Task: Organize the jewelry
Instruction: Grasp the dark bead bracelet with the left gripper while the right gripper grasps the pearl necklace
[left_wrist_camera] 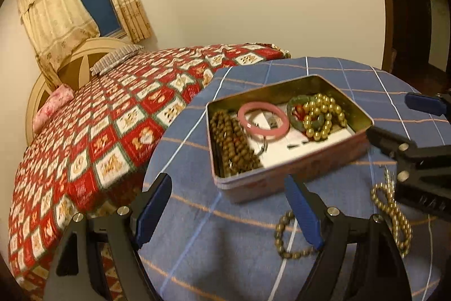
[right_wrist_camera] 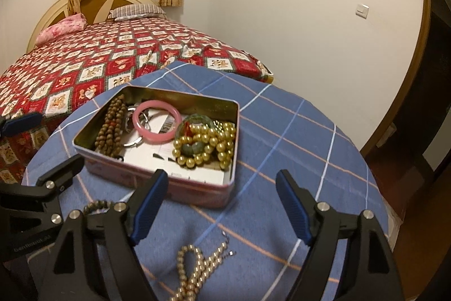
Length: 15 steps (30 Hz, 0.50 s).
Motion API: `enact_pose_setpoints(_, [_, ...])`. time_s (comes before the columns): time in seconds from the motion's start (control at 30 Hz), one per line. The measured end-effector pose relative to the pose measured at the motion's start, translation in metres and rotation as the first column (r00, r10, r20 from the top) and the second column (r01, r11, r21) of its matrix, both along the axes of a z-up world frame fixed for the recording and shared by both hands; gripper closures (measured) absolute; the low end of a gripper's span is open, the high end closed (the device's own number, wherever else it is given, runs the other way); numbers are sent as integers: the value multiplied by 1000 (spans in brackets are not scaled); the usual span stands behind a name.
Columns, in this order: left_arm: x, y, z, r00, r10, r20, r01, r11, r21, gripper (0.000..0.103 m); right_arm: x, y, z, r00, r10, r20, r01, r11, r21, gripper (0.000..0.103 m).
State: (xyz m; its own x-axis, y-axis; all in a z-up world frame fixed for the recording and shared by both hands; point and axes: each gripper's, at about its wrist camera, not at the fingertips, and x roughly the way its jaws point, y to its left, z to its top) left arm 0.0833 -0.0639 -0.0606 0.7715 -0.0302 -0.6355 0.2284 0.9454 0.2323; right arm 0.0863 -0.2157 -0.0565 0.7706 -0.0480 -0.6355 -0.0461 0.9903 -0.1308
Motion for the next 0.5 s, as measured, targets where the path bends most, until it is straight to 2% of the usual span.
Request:
enact_pose_setpoints(0.23, [-18, 7, -19, 999, -6, -37, 5, 1000, -19, 21, -24, -8, -14, 999, -26, -20, 26, 1000, 13, 22])
enact_pose_setpoints(0.5, [-16, -8, -44, 995, -26, -96, 28, 999, 25, 21, -45, -13, -30, 998, -32, -55, 34, 999, 29, 22])
